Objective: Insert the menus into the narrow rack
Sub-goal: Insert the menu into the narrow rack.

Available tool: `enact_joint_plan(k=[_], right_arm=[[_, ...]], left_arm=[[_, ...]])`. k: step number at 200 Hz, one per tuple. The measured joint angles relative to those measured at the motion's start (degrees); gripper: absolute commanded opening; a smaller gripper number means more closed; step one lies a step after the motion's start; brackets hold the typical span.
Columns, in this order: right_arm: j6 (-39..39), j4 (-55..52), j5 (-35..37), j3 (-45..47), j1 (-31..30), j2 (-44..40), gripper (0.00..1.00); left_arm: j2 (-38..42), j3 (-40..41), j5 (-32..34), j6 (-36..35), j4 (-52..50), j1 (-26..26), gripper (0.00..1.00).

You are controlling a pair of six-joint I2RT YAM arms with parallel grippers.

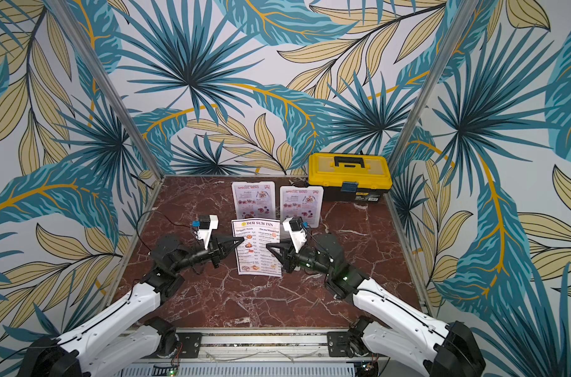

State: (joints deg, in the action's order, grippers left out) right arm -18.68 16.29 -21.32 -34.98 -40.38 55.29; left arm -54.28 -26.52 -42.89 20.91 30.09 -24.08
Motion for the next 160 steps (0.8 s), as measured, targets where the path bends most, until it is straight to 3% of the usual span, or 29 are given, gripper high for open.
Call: enact_joint_plan(k=[28, 43, 67, 131, 160], right_arm=[[0.31, -0.33, -1.05, 0.42, 0.00, 0.13, 0.00], [0.28, -0.22, -1.05, 0.59, 0.07, 0.33, 0.00], [0.04, 0.44, -0.46, 1.11, 0.17, 0.42, 0.00], [-2.19, 5.31, 1.55, 2.10, 1.31, -3.72, 0.00], [-2.93, 7.02, 2.23, 2.10, 1.53, -4.52, 0.00]], left_arm=[[0.42, 0.00, -0.09, 0.02, -0.13, -0.15, 0.00], [0.44, 0.00, -0.22, -0.17, -0.24, -0.17, 0.22], [0.37, 0.00, -0.24, -0.11, -0.44, -0.28, 0.30], [-4.26, -0.13, -2.80, -1.46, -0.52, -0.79, 0.32], [-6.69, -1.95, -3.76, -2.51, -0.98, -1.46, 0.26]])
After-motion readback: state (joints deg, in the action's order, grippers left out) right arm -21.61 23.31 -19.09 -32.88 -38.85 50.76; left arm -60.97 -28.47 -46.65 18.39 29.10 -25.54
